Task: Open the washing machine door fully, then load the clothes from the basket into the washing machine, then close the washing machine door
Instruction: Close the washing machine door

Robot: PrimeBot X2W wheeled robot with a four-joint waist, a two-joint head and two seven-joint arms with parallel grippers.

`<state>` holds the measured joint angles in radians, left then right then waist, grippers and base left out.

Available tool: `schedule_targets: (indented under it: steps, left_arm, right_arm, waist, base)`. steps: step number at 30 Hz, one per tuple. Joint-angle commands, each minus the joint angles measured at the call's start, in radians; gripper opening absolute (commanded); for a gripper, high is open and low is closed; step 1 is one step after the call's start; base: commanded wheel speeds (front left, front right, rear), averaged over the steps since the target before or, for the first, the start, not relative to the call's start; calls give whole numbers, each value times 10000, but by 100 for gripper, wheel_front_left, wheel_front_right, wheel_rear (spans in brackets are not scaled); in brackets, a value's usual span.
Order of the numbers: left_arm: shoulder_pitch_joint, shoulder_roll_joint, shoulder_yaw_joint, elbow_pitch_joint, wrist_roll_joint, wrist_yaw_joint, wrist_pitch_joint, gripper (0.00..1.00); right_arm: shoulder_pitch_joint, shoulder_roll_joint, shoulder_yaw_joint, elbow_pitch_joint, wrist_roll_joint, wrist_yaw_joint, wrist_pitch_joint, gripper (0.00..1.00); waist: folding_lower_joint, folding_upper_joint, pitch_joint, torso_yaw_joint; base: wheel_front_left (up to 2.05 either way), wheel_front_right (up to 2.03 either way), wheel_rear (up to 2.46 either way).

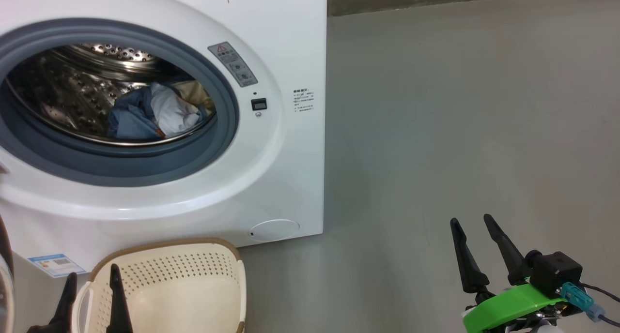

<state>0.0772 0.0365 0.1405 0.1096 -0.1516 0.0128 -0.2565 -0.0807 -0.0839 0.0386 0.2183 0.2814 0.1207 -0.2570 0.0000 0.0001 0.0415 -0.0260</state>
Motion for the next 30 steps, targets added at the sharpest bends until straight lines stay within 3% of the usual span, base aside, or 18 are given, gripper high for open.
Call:
schedule_targets:
  steps: [1,19,30]
  left_arm:
    - [-361,137,361,-128,111,67,-53,100]
    - [-595,137,473,-82,39,16,-53,100]
    - [-667,137,475,-43,-31,67,-53,100]
  right_arm:
    - [-111,-22,218,-256,-49,100,-48,100]
    - [-121,-11,132,-283,-48,100,-48,100]
    - [-163,-11,89,-260,-51,100,-48,100]
  waist:
    - [0,-1,23,19]
    - [0,-1,81,93]
    - [0,-1,132,181]
  base:
    - [-66,66,0]
    - [-144,144,0]
    - [-41,41,0]
